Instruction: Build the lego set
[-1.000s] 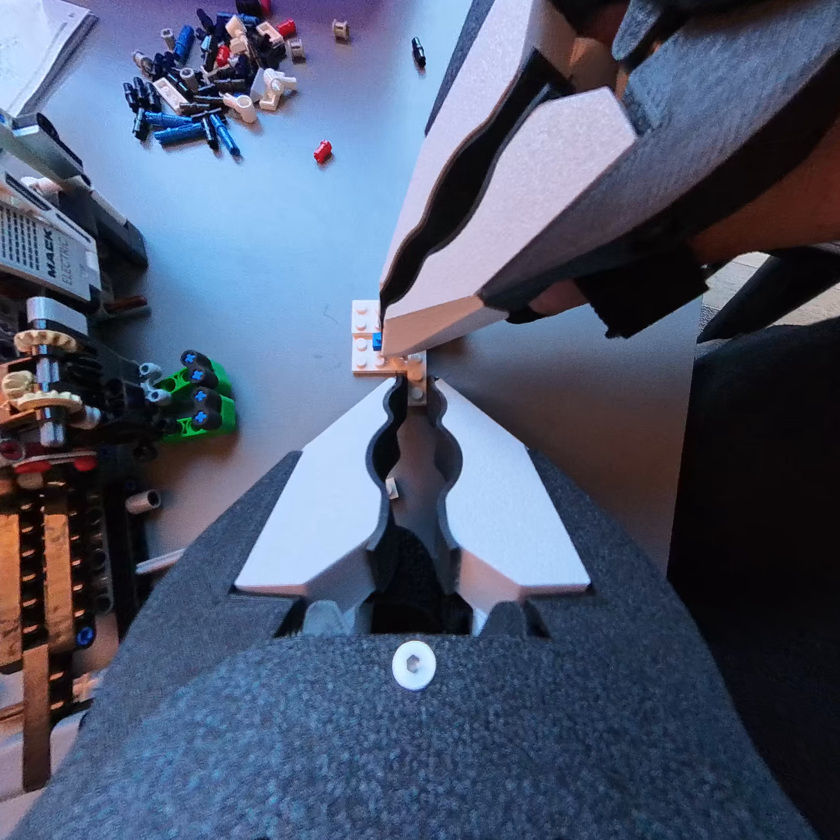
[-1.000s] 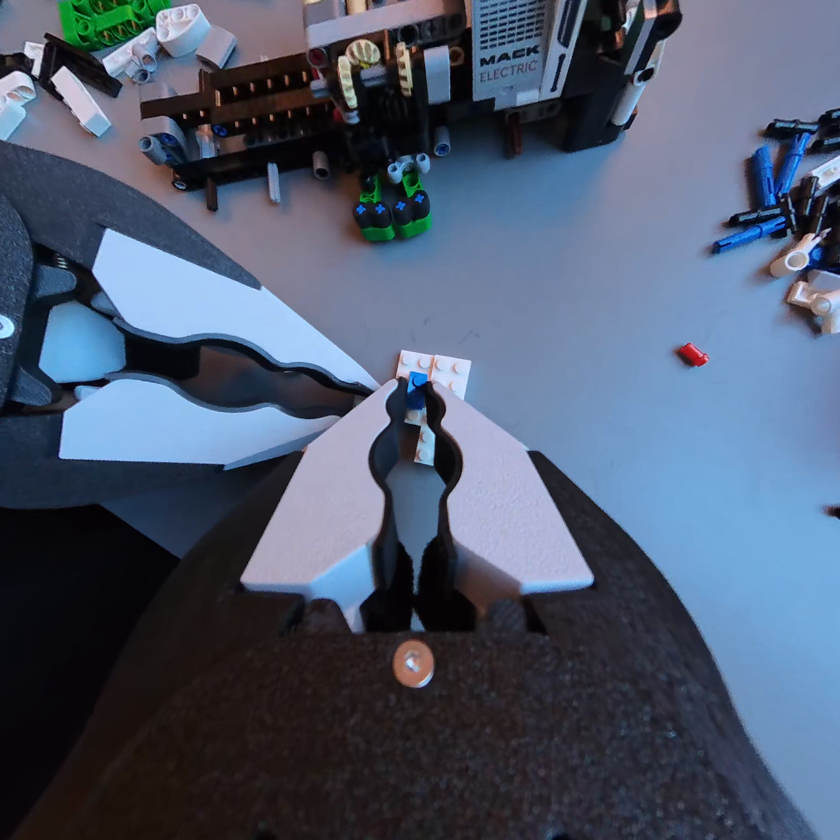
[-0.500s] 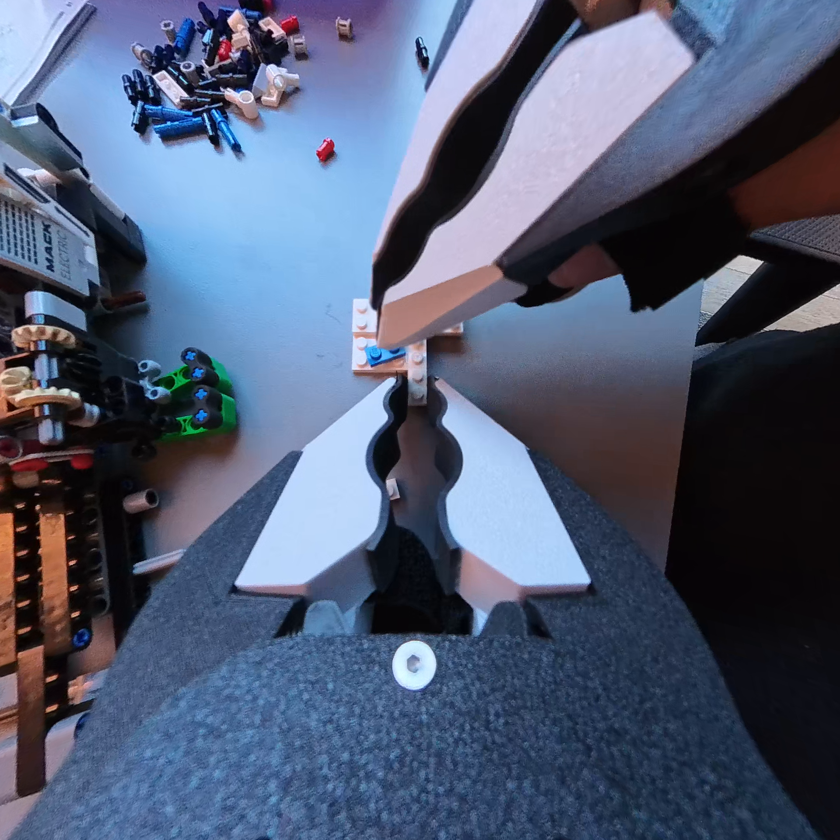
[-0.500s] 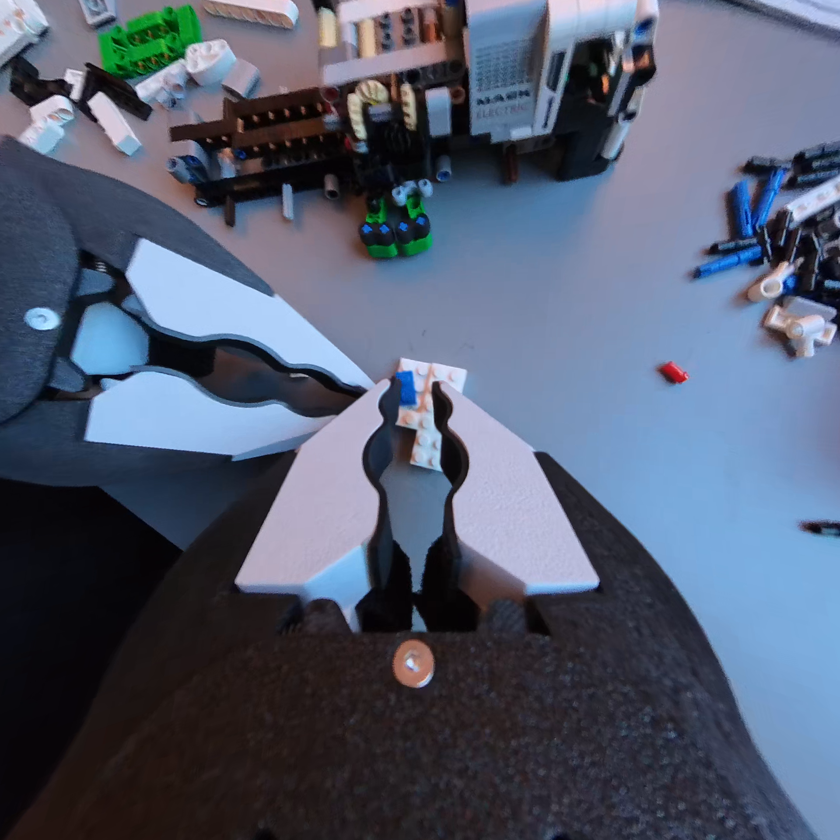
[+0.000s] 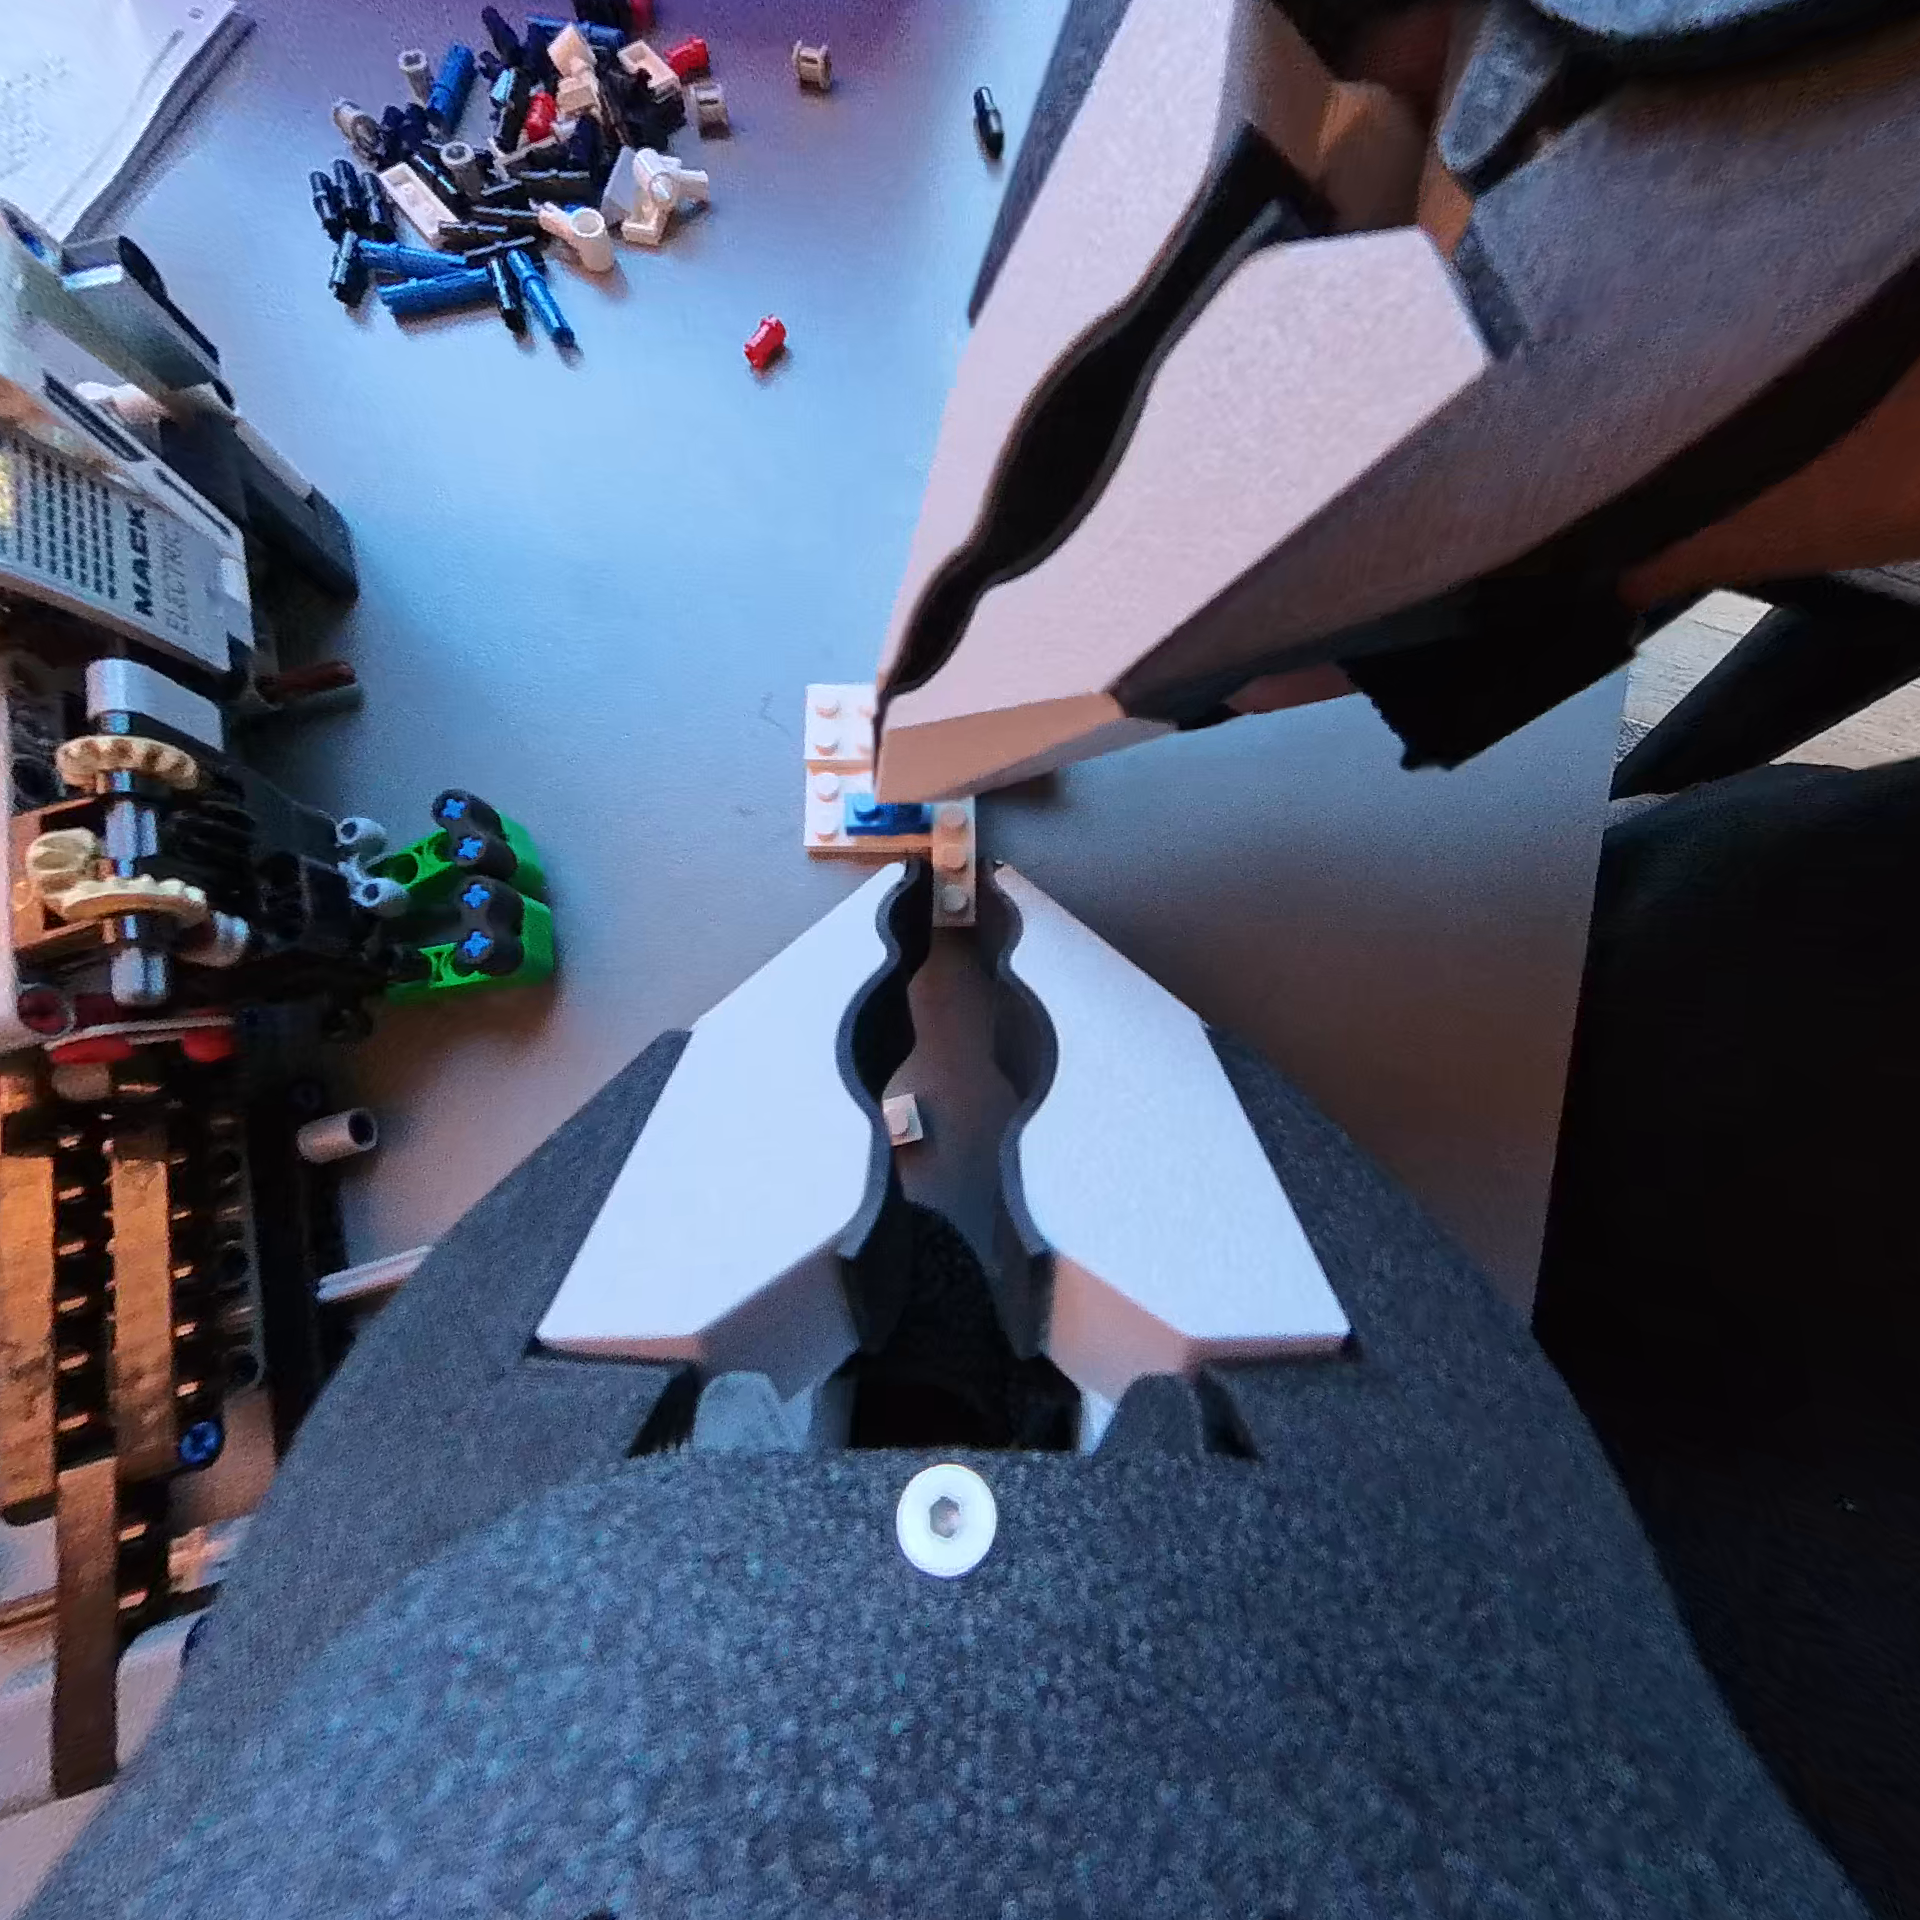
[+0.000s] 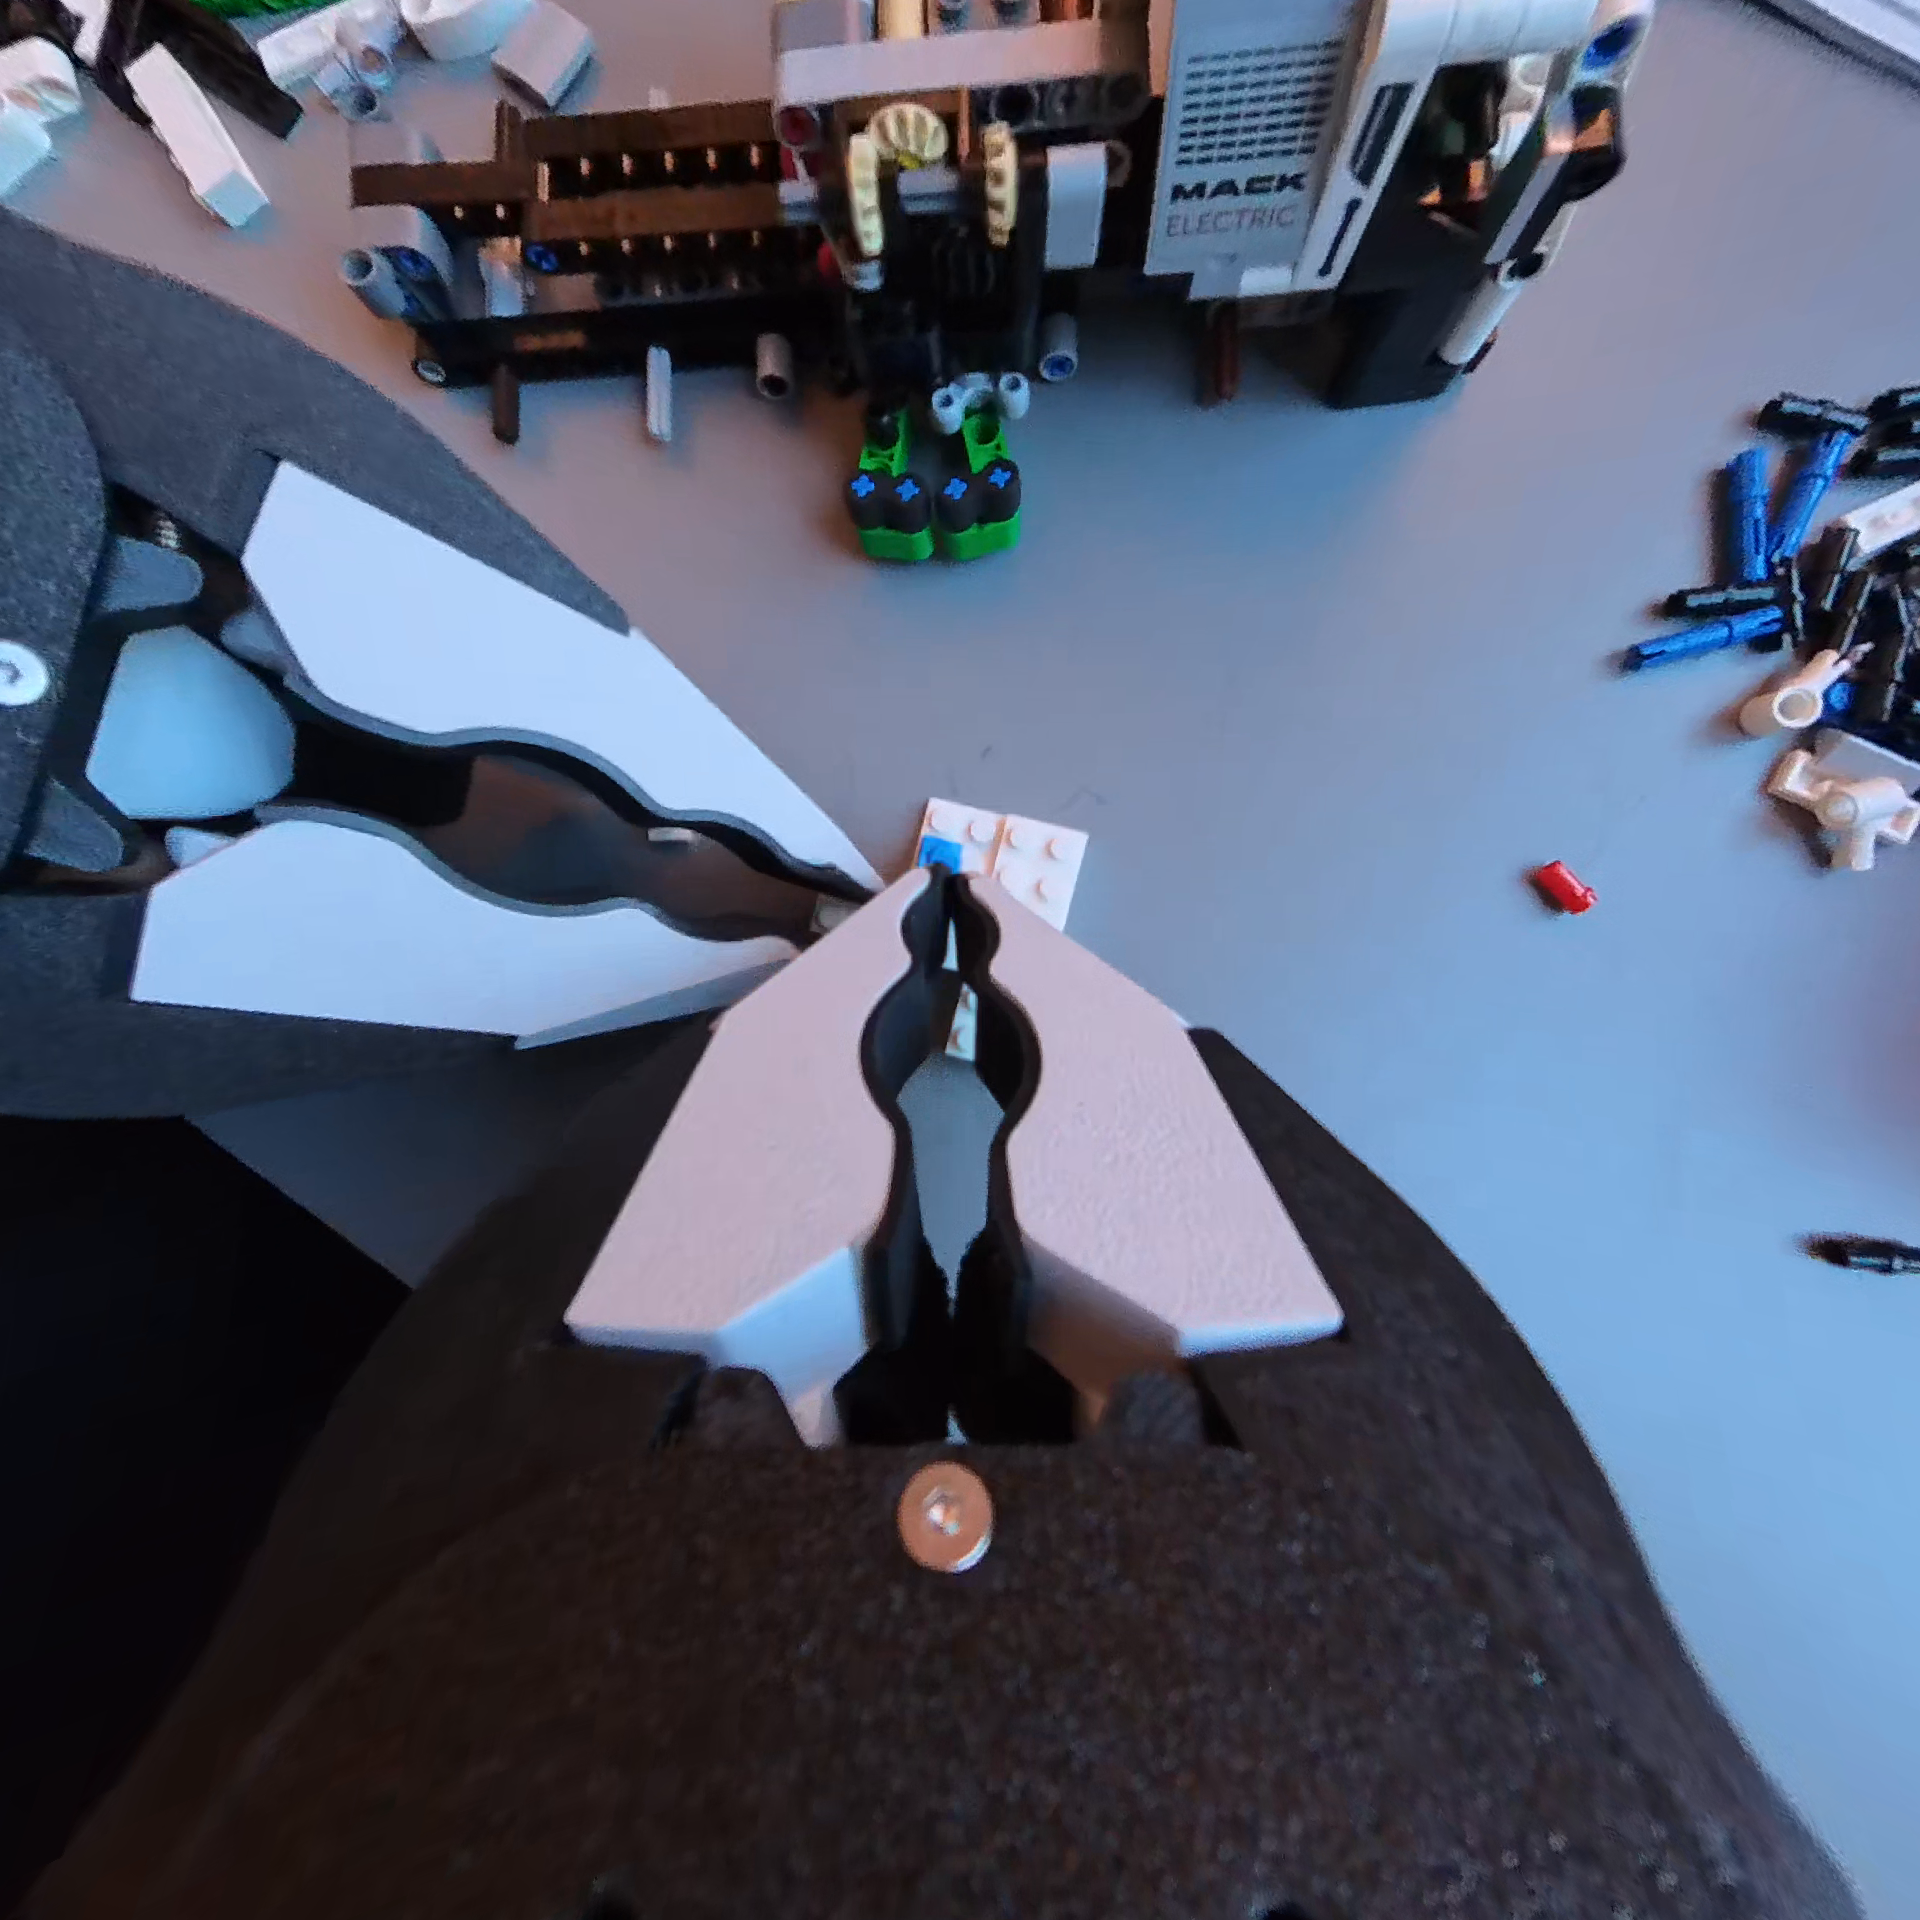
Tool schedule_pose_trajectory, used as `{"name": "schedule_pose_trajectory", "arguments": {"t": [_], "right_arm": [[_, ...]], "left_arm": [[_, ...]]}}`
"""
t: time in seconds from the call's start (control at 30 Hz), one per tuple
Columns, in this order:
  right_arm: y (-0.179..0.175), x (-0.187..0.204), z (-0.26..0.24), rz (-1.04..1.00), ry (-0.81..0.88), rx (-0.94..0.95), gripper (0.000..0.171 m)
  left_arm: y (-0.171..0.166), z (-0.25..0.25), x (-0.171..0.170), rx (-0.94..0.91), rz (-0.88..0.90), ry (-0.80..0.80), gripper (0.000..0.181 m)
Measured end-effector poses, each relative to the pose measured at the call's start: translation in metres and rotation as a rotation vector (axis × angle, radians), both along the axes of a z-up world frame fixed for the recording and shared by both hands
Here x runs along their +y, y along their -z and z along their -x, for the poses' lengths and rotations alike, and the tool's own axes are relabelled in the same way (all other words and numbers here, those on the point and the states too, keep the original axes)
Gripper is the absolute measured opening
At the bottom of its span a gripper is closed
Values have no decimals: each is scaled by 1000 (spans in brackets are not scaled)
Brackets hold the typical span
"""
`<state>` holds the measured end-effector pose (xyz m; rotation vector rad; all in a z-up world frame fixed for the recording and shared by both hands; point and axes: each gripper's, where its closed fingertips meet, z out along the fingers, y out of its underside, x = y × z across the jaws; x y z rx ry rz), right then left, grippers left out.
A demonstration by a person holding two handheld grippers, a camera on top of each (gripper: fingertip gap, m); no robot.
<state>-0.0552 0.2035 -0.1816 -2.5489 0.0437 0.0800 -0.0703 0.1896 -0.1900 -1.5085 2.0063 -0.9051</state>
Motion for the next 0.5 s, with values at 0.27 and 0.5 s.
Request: {"name": "schedule_pose_trajectory", "arguments": {"t": [0.27, 0.5], "right_arm": [[-11, 5, 0, -49, -30, -3, 11], [2, 3, 4, -6, -60, 8, 12]], "left_arm": [[0, 0, -1, 1, 1, 5, 6], [0, 0, -1, 0, 0, 5, 6]]}}
